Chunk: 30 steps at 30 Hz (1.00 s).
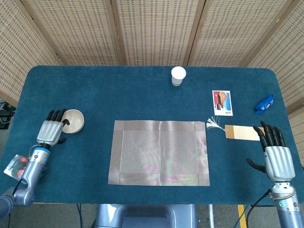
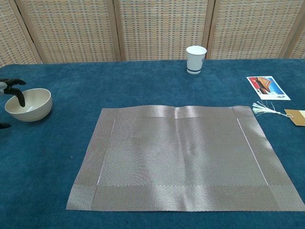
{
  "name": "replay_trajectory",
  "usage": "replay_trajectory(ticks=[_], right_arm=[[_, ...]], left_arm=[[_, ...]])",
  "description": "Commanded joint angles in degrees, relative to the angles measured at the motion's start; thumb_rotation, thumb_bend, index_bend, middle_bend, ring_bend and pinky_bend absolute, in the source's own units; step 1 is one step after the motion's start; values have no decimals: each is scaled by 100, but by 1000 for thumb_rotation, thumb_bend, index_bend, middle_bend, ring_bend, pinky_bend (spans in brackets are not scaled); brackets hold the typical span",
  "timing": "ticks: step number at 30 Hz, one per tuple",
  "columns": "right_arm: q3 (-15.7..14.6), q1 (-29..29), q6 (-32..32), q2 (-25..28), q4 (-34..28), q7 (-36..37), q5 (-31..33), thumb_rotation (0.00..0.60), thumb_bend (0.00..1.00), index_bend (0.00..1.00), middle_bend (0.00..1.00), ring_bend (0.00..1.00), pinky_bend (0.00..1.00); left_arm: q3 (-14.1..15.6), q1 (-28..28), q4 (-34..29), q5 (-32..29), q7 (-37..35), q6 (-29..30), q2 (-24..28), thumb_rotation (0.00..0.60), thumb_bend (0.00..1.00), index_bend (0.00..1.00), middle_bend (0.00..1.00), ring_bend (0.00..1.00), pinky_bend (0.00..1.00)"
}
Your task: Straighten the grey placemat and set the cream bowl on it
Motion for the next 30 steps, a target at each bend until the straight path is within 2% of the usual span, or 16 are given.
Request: replay_trajectory(ticks=[1, 8, 11, 15, 18, 25, 30], right_arm=[[3, 5, -13, -5, 3, -11, 15, 600, 117, 137, 0, 0, 0], [14, 14, -39, -12, 10, -28, 59, 600, 117, 137, 0, 0, 0], [15, 18, -47, -14, 7, -33, 67, 600, 117, 137, 0, 0, 0], [14, 16, -38, -13, 0, -30, 58, 600, 117, 138, 0, 0, 0], [12, 14, -36, -13, 0, -29, 58, 600, 117, 137, 0, 0, 0], [-4, 8, -20, -4, -19, -15, 20, 600, 117, 138, 0, 0, 0], [-16, -2, 3, 30, -47, 50, -26, 600, 117, 138, 0, 0, 0]], left_arm=[[-30, -60, 164, -12, 110, -110, -147, 600, 239, 422, 0, 0, 0], [-96, -134, 520, -39, 259, -242, -462, 600, 294, 571, 0, 0, 0], [-132, -145, 630, -29, 270, -219, -569, 600, 427, 640, 0, 0, 0], [-164, -144, 726, -3, 251, -183, -656, 600, 669, 700, 0, 0, 0], [-176, -126, 760, 39, 217, -124, -688, 600, 752, 751, 0, 0, 0], [-189, -55, 665, 251, 133, 215, -634, 600, 782, 780, 0, 0, 0], [-204, 3, 190, 508, 165, 641, -404, 600, 782, 786, 0, 0, 0]])
